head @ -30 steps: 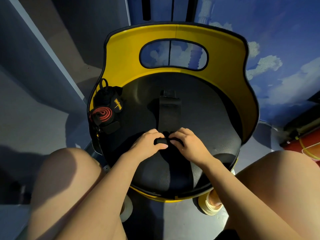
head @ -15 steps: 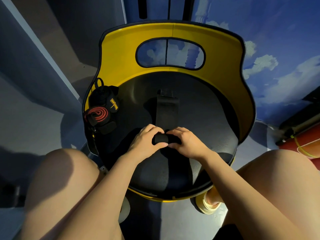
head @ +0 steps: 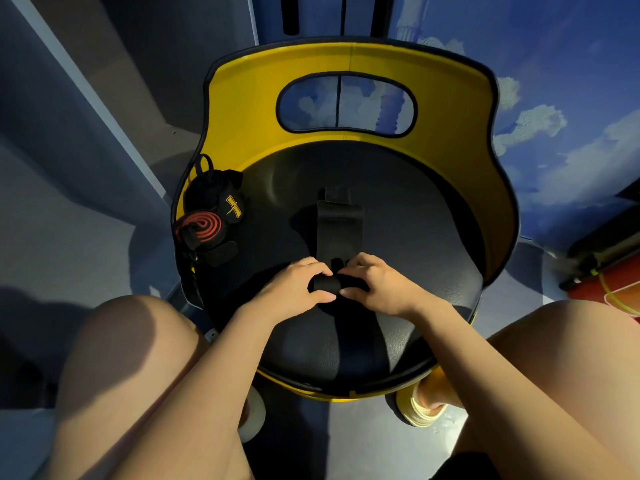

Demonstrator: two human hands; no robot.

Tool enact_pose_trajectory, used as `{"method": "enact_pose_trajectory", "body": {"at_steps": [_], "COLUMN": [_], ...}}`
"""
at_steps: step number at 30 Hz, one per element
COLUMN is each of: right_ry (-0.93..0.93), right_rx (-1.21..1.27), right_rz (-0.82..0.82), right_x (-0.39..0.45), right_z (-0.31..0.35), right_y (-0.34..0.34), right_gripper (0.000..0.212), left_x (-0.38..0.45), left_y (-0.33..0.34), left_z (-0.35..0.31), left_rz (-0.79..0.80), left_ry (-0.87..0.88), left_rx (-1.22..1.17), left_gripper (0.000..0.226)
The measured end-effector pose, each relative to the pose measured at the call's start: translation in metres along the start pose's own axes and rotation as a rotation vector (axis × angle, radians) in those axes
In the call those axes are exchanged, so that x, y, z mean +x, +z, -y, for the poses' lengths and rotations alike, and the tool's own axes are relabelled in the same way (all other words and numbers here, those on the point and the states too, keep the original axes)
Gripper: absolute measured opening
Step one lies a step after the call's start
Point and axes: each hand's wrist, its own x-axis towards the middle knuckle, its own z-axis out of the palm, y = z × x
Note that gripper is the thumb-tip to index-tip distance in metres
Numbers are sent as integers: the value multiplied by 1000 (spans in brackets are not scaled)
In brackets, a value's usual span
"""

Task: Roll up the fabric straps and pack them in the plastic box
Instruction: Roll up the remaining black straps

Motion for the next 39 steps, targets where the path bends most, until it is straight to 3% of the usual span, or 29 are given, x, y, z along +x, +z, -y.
{"method": "enact_pose_trajectory", "body": {"at_steps": [5,13,17,22,25,31,37,39], "right_ry": [-163,-67,17,64,76,-68,-106,-130], "right_rx": [-118,15,77,119,156,58,-122,-156], "right_rz": [-119,-114,-39,2,-77,-306,-167,-171], "right_x": [-13,-11,-6,-6,-8,-17,-29,-29], "right_z": [0,2,2,4,9,13,6,4], "right_y": [3,-3,-8,-9,-3,16,17,21], "right_gripper": [52,43,39,33,32,28,57,55], "left_x": [3,4,0,-3,-4,-2,3,2], "left_y": [-3,0,-1,-1,-2,-7,-10,-8], "left_z": [-1,-5,-12,-14,-15,-17,-13,-12], "left_rz": [79,35,-58,-56,-38,28,83,70], "left_ry": [-38,-29,32,-17,-51,-116,-178,-188], "left_rx": [-30,-26,-63,-49,-85,-127,-165,-172], "left_gripper": [42,47,39,26,24,25,25,25]}}
